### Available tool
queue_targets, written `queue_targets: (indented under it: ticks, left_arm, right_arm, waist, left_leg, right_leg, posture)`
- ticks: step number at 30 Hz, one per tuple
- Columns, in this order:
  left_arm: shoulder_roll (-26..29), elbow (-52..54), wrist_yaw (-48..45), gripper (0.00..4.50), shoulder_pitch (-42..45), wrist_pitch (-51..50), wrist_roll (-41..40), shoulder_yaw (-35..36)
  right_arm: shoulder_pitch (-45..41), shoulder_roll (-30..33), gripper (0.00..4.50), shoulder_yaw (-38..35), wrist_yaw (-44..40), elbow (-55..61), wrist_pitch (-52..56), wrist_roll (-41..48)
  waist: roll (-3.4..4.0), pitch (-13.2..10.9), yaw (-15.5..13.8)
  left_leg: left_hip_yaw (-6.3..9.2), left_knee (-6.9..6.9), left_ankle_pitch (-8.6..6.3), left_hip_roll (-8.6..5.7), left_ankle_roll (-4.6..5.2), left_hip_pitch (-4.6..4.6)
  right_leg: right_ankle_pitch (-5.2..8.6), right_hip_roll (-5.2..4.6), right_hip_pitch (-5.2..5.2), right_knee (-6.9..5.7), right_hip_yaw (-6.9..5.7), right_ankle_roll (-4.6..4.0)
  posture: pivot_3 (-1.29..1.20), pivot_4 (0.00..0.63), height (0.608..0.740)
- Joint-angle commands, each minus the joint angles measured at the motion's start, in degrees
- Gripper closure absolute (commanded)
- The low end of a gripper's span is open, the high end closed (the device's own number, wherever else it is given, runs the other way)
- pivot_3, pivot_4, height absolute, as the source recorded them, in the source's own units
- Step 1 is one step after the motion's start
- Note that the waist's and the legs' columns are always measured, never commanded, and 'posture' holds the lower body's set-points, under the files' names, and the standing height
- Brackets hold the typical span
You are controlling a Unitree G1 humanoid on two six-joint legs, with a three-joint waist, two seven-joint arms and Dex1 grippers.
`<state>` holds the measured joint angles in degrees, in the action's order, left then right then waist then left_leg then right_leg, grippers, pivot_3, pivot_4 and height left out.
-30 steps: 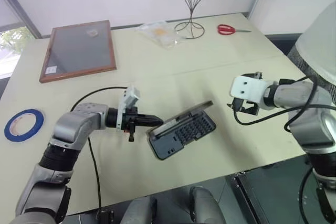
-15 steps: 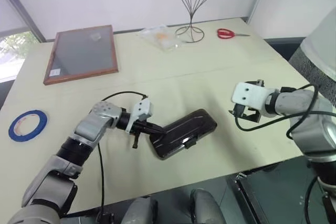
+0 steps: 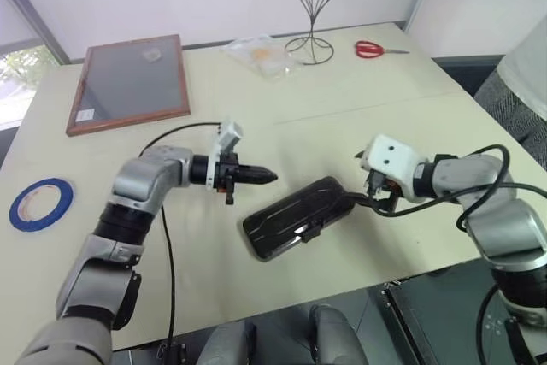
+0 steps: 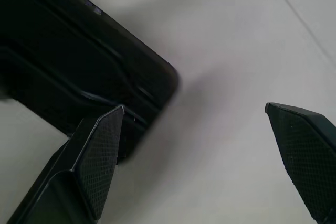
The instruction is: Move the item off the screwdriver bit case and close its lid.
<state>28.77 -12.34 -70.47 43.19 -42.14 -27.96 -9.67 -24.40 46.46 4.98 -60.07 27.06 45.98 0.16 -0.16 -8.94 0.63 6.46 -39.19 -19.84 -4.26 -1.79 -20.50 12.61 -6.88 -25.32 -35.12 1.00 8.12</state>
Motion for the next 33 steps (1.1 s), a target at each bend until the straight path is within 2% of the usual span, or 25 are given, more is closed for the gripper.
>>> queue_targets:
  ticks: [1,6,9,17,33]
  left_arm:
    - [-0.67,-4.66,0.81,4.5,1.39,3.04,2.46,0.24]
    - [-2.24,-11.51,0.43,4.5,1.74,8.07,7.44,-2.39]
    - [-4.17,-16.3,0.1,4.5,2.26,11.89,11.01,-4.76]
    - [-9.19,-23.19,0.4,4.5,5.08,16.42,15.08,-5.12]
    - [-12.67,-17.55,-0.45,4.5,2.45,15.15,15.86,-6.06]
  right_arm:
    - [0.6,-0.52,1.88,-1.69,-1.57,4.27,0.49,6.18]
    - [1.94,-0.96,4.45,-1.98,-3.81,9.0,2.41,15.58]
    - [3.24,-1.06,4.45,1.13,-3.6,9.6,4.4,18.63]
    - [4.62,-1.63,4.45,9.87,-0.71,3.88,-1.24,15.98]
    - [5.61,-1.52,4.45,14.38,3.65,-3.32,-8.51,9.64]
  waist:
    - [0.0,0.0,0.0]
    - [-0.07,-0.07,-0.01]
    - [-0.11,-0.09,-0.22]
    - [-0.23,-0.16,-0.12]
    - [-0.24,-0.17,-0.02]
  left_leg:
    - [0.0,0.0,0.0,0.0,0.0,0.0]
    - [-0.01,0.0,0.0,-0.01,0.0,-0.01]
    - [0.0,0.0,0.0,-0.01,0.0,0.0]
    - [-0.03,-0.04,0.0,-0.03,0.0,-0.01]
    - [-0.03,-0.04,0.0,-0.03,0.0,0.01]
  right_leg:
    - [0.0,0.0,0.01,0.0,0.0,0.0]
    - [0.0,0.0,-0.01,0.0,0.0,0.0]
    - [0.0,0.0,0.03,0.01,-0.01,0.0]
    - [0.0,0.0,0.03,0.0,-0.02,0.0]
    - [0.0,0.0,0.01,-0.02,-0.02,0.0]
  posture:
    - [0.0,0.15,0.74]
    - [0.0,0.15,0.74]
    - [0.0,0.15,0.74]
    - [0.0,0.15,0.74]
    - [0.0,0.15,0.74]
